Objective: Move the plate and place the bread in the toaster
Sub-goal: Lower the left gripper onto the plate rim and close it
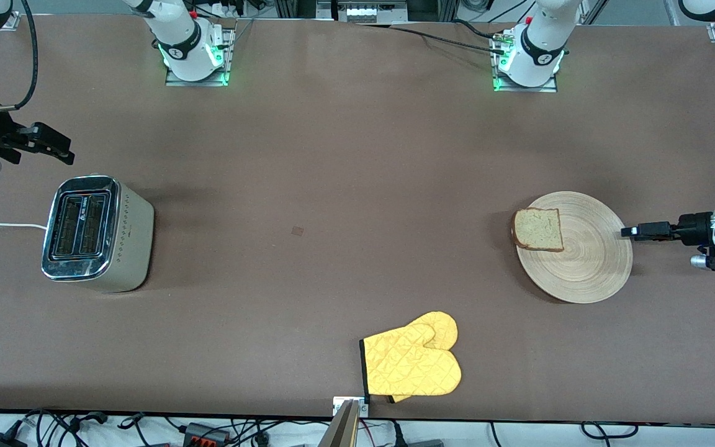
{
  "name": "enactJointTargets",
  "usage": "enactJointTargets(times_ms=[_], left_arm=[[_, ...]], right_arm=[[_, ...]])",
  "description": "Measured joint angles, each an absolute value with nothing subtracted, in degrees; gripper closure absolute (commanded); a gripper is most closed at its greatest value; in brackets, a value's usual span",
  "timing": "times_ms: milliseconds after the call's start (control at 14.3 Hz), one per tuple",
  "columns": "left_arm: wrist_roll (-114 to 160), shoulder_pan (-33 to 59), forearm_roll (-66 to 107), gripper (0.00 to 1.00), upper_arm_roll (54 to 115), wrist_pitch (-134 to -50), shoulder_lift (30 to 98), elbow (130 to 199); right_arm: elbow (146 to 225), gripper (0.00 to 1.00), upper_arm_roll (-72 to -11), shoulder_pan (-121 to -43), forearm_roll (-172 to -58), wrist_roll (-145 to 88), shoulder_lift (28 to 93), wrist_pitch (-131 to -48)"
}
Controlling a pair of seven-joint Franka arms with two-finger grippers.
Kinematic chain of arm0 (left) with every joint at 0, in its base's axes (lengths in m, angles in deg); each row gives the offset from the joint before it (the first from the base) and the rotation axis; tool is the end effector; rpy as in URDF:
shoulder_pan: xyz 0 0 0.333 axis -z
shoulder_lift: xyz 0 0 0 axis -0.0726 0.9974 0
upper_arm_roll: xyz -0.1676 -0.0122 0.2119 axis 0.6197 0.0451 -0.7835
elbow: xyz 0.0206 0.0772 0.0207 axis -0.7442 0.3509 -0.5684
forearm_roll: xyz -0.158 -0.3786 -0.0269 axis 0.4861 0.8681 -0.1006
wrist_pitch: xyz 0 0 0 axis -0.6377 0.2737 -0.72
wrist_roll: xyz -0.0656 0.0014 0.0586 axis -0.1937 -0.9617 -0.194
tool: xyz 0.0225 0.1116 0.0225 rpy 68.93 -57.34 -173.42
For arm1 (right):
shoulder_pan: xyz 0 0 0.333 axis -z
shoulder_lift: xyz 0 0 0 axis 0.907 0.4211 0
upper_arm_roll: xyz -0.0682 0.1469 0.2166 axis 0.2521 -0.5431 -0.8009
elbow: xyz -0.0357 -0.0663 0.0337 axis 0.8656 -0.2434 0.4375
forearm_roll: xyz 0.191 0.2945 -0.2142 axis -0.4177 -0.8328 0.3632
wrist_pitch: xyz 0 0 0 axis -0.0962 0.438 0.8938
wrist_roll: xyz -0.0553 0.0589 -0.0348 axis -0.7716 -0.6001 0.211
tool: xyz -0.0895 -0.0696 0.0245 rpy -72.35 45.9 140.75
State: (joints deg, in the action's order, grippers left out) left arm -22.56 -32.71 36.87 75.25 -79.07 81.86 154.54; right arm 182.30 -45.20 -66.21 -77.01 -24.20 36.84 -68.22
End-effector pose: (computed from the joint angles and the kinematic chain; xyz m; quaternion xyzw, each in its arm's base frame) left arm 0.5711 0.2618 0.1314 0.9372 0.0192 -0.0650 0.3421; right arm 0.5769 -0.0091 0.5284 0.9999 0.0025 -0.0119 0.0120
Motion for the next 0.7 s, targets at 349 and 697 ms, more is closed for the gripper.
enactJointTargets(times_ms=[349,697], left_arm=[[-22.6,-32.7,37.5,0.11,75.6,-79.1,82.6,154.5],[-22.6,-32.7,37.6,0.11,75.7,-79.1,82.6,154.5]], right_arm=[[182.3,0.00,-45.2,-66.2,-77.0,-24.2,36.8,-68.2],[182.3,0.00,-44.9,-66.1,-79.9,-24.1,36.9,-68.2]])
